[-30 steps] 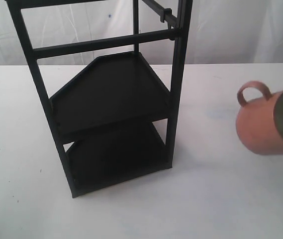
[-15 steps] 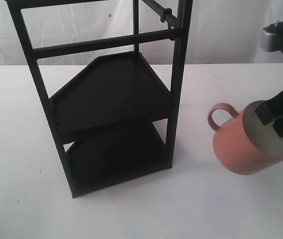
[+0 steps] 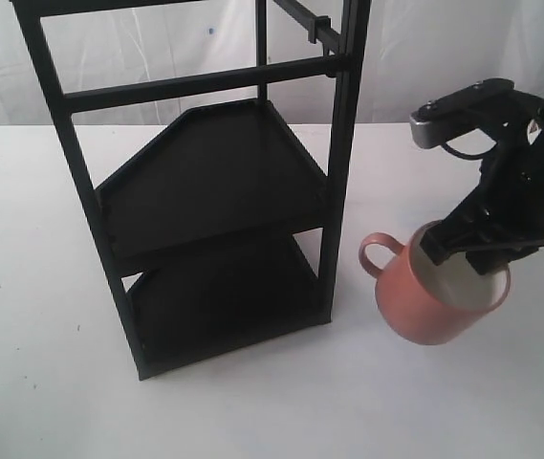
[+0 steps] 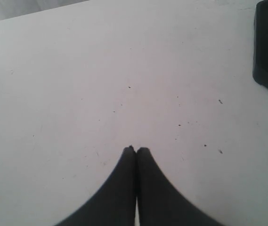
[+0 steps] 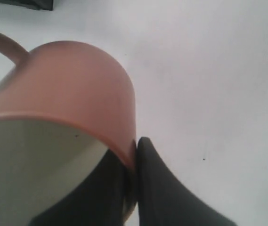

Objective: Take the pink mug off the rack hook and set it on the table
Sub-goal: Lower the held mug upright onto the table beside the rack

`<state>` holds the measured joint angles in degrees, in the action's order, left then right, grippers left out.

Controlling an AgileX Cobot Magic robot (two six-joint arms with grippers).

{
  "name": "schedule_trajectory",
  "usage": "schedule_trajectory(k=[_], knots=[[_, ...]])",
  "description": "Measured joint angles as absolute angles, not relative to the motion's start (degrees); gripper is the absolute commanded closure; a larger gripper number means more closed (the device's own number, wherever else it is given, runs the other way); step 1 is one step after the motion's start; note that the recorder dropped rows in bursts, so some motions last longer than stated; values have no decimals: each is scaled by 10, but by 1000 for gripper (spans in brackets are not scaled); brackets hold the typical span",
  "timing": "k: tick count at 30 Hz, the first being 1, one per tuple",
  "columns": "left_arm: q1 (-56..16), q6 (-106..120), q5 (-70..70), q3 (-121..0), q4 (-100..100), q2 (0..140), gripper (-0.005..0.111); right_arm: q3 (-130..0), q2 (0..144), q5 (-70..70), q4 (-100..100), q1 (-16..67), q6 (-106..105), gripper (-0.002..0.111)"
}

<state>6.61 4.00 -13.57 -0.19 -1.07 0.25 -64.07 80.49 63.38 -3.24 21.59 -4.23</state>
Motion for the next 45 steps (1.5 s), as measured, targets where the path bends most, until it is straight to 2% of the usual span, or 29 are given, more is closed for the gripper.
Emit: schedule_trajectory(k=[18,27,45], knots=[[66,40,-136,-2,-11,2,107,-642,921,645,-36,216,-42,108],[66,40,-136,-2,-11,2,107,-642,946,582,-36,216,-42,108],[66,40,-136,-2,-11,2,107,-642,970,553,-8,216,-42,108]])
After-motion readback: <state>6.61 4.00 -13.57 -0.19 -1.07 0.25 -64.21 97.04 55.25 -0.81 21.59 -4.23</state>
